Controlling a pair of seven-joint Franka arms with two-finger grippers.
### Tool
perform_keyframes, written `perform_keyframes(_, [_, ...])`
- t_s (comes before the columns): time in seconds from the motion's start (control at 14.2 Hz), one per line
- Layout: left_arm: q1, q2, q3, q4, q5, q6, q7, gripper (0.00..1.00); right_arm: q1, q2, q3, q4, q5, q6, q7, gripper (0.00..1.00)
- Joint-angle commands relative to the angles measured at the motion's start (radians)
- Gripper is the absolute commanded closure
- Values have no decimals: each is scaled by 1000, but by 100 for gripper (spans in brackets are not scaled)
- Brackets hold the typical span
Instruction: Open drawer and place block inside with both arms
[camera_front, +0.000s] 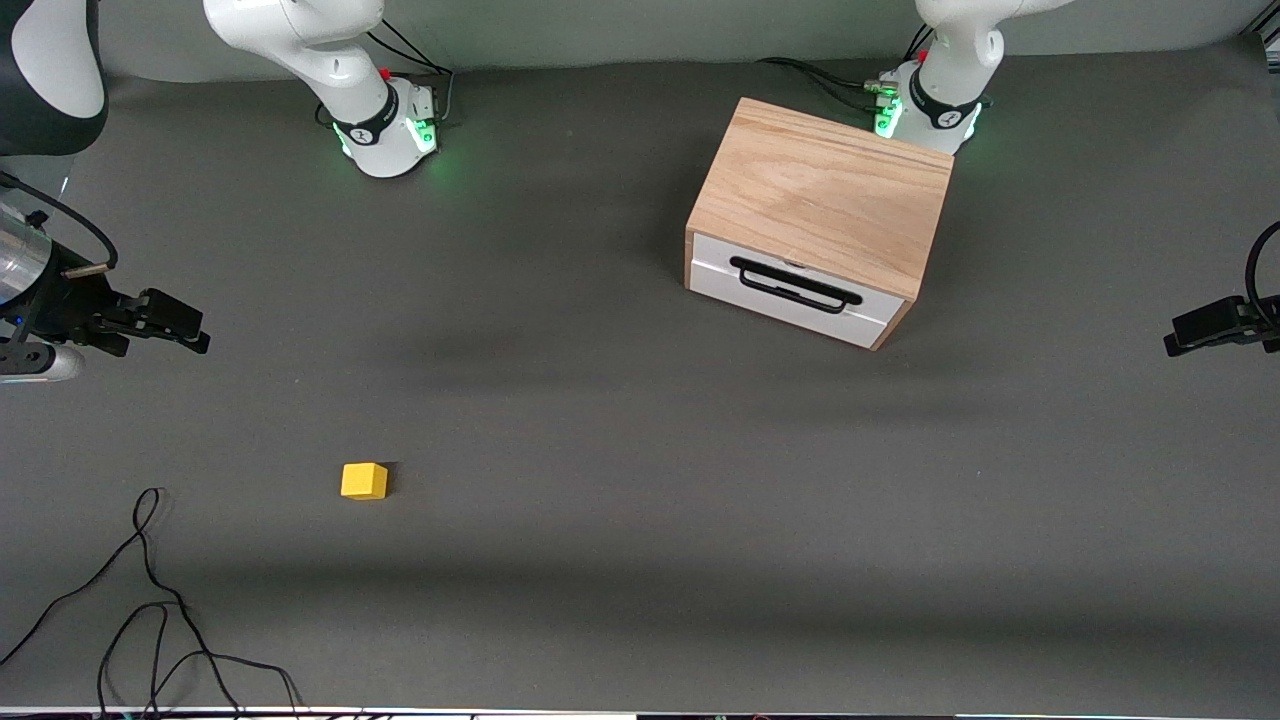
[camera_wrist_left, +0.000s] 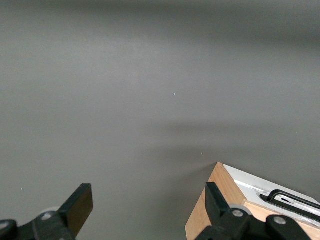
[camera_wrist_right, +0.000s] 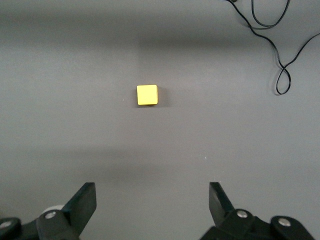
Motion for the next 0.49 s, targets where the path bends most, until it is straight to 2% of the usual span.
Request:
perform_keyframes(0.0, [-7, -14, 4, -2, 13, -11, -3, 0, 6, -3, -3, 1, 3, -9, -17, 0])
perform_keyframes(0.42, [-9, -14, 4, -2, 11, -11, -4, 0, 5, -2, -5, -1, 20, -5, -21, 0])
